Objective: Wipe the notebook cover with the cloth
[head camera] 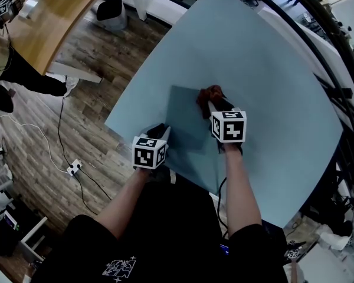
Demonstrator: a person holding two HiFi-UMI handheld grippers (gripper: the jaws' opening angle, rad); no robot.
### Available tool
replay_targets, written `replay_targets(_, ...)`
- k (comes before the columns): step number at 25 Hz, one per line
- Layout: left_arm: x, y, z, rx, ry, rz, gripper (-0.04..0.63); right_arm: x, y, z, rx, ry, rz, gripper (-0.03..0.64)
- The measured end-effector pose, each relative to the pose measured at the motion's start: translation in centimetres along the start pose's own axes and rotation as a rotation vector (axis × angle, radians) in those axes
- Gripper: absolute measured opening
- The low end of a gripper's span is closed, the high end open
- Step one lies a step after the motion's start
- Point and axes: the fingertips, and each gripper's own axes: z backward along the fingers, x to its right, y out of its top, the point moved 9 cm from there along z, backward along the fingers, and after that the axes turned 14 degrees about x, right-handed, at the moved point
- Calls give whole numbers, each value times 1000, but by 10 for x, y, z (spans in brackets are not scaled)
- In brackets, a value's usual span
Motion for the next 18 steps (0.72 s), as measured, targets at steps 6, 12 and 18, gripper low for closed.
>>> replay_targets(6, 0, 1, 0, -2, -3, 3, 91, 3, 9, 14, 47, -9, -35, 138)
replay_targets(12, 2, 2, 0, 3, 0, -2, 91, -25, 24, 16, 90, 61, -58, 138)
replay_targets(18, 1, 1, 0, 6, -4, 4, 91, -75, 24, 3, 85, 170, -2, 138)
